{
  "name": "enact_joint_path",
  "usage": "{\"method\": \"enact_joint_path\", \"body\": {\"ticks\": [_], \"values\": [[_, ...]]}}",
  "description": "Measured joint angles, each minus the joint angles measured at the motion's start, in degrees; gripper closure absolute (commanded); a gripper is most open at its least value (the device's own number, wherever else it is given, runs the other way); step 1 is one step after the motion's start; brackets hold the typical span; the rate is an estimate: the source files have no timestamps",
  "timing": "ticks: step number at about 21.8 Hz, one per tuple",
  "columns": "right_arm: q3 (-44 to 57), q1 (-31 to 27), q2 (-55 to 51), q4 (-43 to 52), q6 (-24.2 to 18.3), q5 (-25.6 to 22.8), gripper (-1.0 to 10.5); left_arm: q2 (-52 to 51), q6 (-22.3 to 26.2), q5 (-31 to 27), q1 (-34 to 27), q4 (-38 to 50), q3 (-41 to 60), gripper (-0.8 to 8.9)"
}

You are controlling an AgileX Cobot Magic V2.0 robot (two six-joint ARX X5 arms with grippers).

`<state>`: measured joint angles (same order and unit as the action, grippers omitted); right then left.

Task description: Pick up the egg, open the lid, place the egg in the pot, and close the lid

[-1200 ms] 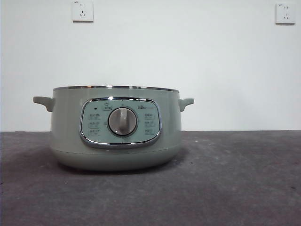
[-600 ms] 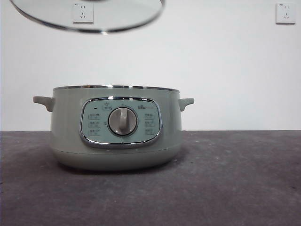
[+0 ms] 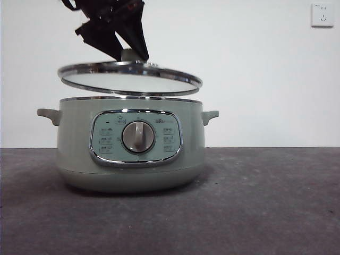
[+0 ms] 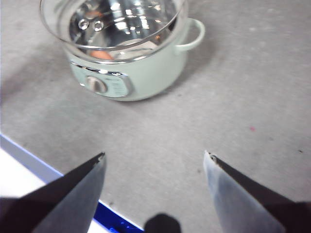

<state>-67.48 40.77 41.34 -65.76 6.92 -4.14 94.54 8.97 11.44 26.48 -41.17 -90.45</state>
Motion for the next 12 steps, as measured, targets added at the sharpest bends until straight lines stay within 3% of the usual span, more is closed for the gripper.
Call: {"method": "enact_joint_path", "body": {"ticks": [12], "values": [[0.0, 0.0, -0.55, -0.5, 0.0, -0.59, 6.0, 2.64, 0.02, -0.17, -0.28, 0.92, 0.0, 8.21]]}}
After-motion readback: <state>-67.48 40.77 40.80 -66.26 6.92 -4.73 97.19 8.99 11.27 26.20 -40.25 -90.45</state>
